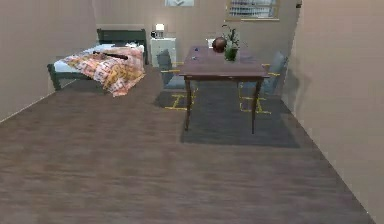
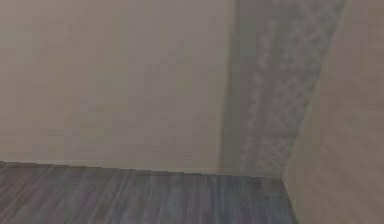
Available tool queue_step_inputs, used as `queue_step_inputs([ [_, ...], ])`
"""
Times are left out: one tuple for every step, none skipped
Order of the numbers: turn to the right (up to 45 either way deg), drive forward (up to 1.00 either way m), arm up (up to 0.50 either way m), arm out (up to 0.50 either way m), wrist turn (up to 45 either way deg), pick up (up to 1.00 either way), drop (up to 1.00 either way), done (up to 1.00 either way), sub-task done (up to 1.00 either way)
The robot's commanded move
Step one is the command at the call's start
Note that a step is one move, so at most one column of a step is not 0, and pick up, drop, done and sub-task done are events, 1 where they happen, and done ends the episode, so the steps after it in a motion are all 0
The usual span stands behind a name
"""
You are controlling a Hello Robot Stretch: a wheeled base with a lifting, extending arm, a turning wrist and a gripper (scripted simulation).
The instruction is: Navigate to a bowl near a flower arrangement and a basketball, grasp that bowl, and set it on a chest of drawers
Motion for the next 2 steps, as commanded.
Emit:
queue_step_inputs([
  [-12.0,0.00,0.00,0.00,0.0,0.00,0.00,0.00,0.00],
  [0.0,0.25,0.00,0.00,0.0,0.00,0.00,0.00,0.00],
])
